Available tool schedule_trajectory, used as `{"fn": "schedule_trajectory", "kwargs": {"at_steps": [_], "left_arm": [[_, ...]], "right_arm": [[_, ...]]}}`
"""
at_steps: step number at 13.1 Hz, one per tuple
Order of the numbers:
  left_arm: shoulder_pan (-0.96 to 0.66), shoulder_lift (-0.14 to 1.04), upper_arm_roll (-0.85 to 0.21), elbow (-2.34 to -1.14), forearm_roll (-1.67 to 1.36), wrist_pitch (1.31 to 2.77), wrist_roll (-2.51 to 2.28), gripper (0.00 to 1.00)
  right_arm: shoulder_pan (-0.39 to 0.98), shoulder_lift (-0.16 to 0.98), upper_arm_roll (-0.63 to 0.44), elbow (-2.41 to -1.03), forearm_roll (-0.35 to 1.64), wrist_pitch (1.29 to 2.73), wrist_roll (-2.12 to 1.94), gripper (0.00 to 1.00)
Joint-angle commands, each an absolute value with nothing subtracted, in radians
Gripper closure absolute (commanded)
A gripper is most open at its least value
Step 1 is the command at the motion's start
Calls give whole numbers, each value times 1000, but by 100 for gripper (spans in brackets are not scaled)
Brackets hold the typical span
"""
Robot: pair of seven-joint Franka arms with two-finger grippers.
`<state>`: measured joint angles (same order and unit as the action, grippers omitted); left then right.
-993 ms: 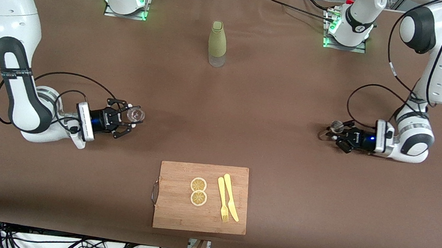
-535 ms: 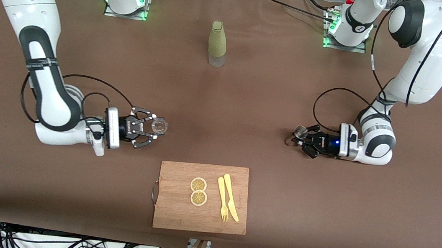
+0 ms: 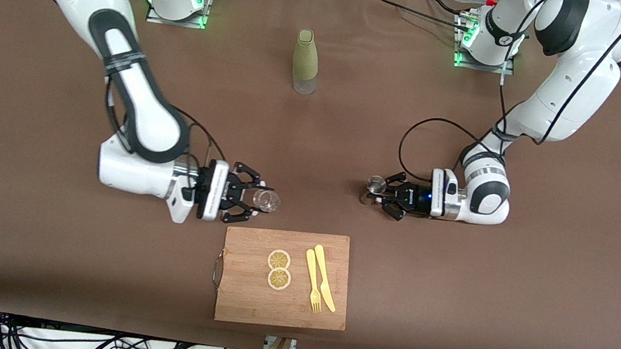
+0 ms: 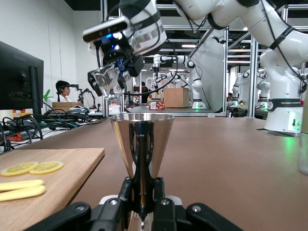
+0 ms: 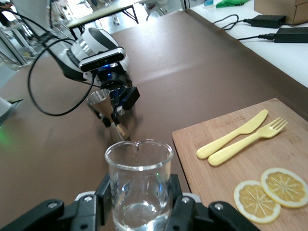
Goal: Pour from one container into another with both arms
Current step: 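Lift the beaker and jigger, bringing both grippers together mid-table, then tilt the beaker with the right gripper, pouring liquid into the jigger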
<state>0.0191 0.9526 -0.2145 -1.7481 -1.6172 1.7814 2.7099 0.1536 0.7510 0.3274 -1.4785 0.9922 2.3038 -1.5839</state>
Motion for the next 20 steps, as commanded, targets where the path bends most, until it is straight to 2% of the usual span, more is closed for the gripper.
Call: {"fn": "schedule_trajectory", "kwargs": {"at_steps": [1, 5, 14, 20], "left_arm": [[-1, 928, -274, -1775, -1698, 1903, 2801, 100], [-73, 930, -288, -1769, -1804, 1953, 2807, 100], [-176, 931, -288, -1733, -1922, 2000, 2807, 100], [-189, 930, -313, -1720, -1942, 2057, 2807, 100]], "right_arm": [[211, 693, 321, -1502, 870, 2359, -1423, 93], [287, 640, 322, -1499, 632, 2361, -1235, 92], [324, 609, 316, -1517, 402, 2355, -1223, 92], [324, 566, 314, -1595, 327, 2352, -1223, 92]]}}
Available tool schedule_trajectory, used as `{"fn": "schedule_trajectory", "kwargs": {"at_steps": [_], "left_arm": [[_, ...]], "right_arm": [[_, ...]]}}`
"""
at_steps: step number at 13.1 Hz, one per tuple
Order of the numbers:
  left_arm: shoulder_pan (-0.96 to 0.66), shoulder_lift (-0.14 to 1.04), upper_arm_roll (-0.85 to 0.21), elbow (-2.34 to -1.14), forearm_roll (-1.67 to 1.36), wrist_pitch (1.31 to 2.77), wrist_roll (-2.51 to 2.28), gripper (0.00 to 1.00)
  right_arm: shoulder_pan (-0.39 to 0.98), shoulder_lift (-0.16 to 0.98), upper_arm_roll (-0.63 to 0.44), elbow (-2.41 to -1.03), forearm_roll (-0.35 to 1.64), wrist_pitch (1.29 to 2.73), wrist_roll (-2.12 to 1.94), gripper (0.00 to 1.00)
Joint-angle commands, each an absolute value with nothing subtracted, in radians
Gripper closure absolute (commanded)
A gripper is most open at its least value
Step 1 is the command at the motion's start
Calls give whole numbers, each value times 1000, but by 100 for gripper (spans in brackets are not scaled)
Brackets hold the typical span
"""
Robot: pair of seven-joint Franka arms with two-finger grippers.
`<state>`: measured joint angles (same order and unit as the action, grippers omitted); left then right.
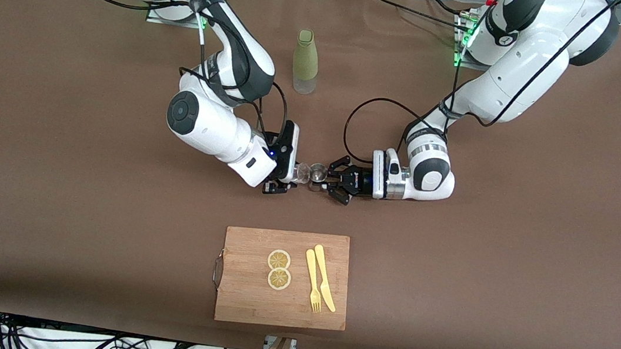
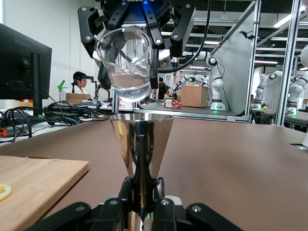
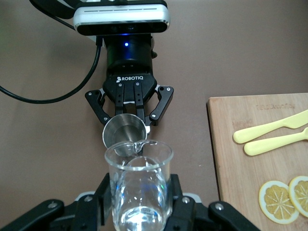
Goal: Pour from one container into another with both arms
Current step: 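Tilt the beaker with the right gripper, pouring liquid into the jigger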
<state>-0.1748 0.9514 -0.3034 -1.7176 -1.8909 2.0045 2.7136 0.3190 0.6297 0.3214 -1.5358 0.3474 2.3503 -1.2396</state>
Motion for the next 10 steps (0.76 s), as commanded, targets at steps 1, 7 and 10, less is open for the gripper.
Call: {"fn": "schedule_trajectory", "kwargs": {"at_steps": [1, 7, 10], "left_arm": [[-189, 931, -313, -1720, -1944, 2057, 2807, 100], [-189, 927, -336, -1717, -1963, 2102, 2807, 100], [-189, 928, -336, -1717, -1962, 2102, 2809, 100]], "right_arm": [[325, 558, 314, -1601, 321, 2352, -1223, 92], [345, 541, 316, -1601, 229, 2352, -1221, 92], [367, 540, 316, -1595, 91, 2358, -1145, 92]]}}
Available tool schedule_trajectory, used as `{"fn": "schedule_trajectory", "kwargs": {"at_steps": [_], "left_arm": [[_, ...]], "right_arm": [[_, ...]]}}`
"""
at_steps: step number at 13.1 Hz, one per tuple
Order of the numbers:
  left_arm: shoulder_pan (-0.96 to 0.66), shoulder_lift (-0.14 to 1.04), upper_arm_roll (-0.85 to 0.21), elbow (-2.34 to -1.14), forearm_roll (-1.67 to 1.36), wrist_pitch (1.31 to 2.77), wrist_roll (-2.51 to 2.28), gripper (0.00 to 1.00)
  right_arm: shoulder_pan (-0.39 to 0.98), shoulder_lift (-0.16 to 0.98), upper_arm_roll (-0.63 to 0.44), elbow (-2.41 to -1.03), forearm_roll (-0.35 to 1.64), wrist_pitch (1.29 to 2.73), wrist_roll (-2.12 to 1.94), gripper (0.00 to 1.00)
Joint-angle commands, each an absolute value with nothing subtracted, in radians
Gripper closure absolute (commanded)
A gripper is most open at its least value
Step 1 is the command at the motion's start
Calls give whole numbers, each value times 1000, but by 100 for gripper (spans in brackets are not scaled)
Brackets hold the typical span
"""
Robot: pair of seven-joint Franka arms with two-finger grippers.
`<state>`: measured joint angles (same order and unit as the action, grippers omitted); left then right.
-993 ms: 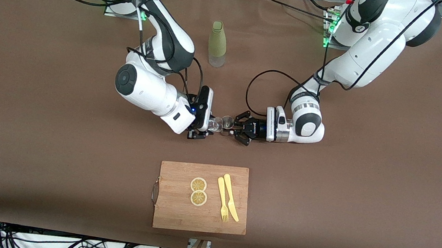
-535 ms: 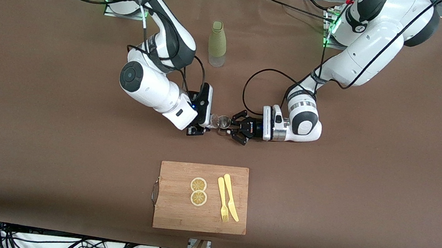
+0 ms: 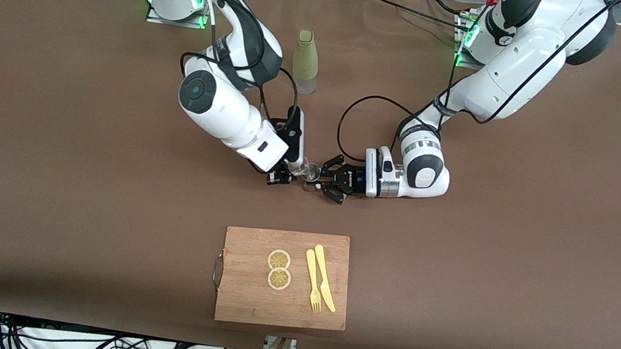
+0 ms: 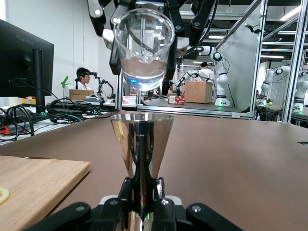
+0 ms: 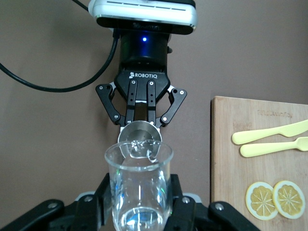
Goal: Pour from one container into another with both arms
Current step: 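Tilt the beaker with the right gripper, pouring liquid into the jigger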
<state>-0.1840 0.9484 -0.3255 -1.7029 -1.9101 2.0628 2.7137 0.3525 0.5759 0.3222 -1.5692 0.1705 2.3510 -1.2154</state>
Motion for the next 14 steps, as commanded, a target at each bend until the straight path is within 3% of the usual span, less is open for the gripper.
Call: {"fn": "schedule_trajectory", "kwargs": {"at_steps": [1, 14], "left_arm": [[-189, 928, -336, -1717, -1963, 2105, 2809, 100], [-192, 928, -336, -1715, -1963, 2106, 2807, 100]], "right_arm": [[367, 540, 316, -1595, 45, 2359, -1093, 92], [387, 541, 318, -1594, 3, 2349, -1017, 90]]}}
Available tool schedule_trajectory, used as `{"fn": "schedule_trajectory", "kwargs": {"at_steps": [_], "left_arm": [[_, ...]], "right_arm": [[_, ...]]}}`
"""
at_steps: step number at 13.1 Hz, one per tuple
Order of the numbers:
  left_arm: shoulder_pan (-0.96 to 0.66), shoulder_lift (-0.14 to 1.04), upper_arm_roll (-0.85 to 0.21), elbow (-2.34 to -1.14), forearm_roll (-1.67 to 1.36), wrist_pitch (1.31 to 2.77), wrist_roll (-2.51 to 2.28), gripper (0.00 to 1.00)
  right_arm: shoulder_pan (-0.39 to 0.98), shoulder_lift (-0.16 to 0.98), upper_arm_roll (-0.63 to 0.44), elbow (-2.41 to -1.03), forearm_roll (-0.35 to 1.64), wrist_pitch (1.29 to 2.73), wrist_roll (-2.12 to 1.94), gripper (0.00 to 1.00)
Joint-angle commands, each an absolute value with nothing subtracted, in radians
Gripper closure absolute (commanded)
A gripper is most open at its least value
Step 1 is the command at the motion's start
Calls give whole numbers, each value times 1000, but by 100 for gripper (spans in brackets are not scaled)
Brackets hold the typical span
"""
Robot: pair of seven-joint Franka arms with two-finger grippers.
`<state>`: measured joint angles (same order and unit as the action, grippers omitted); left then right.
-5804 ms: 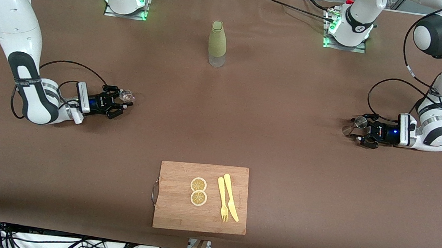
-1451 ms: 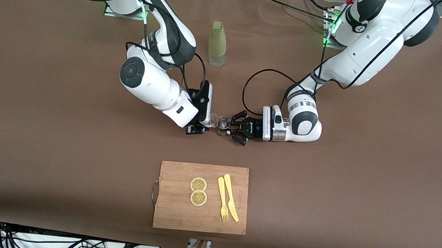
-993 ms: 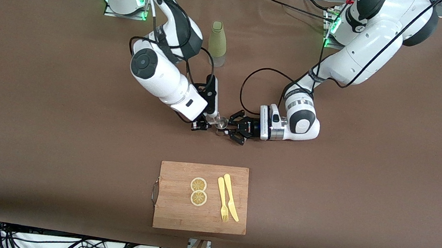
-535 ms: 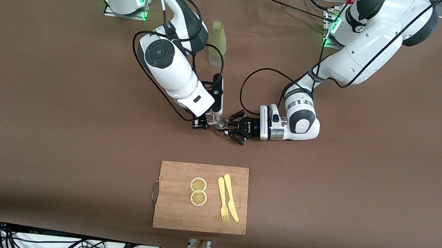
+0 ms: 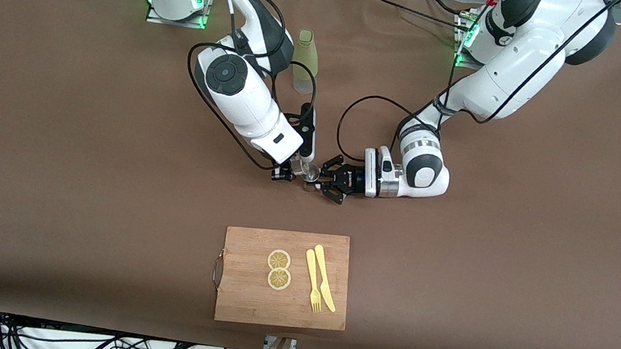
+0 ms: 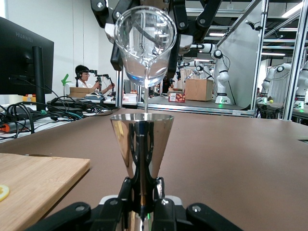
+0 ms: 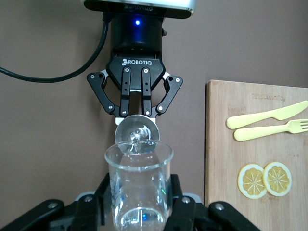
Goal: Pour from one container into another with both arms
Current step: 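Tilt the beaker with the right gripper, pouring liquid into the jigger, then straighten the beaker with the right gripper while the left gripper withdraws the jigger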
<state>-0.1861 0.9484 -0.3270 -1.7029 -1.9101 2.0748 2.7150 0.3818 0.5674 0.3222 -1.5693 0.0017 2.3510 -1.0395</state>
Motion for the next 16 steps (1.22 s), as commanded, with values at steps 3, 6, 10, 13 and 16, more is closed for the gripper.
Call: {"fn": "schedule_trajectory", "kwargs": {"at_steps": [3, 6, 10, 13, 16], "left_arm": [[-190, 927, -337, -1717, -1963, 2106, 2807, 100], [-190, 927, -336, -1715, -1963, 2106, 2807, 100], [-190, 922, -336, -1715, -1962, 2106, 2807, 100], [-184, 917, -336, -1720, -1959, 2103, 2807, 100], [-155, 891, -334, -1752, -1942, 2089, 2813, 100]], "right_arm": [[382, 543, 319, -1594, 44, 2341, -985, 90], [358, 543, 319, -1594, 157, 2326, -976, 88], [302, 531, 318, -1592, 355, 2303, -1022, 86], [212, 529, 318, -1591, 539, 2238, -1170, 86], [73, 534, 314, -1586, 763, 2082, -1452, 86]]}}
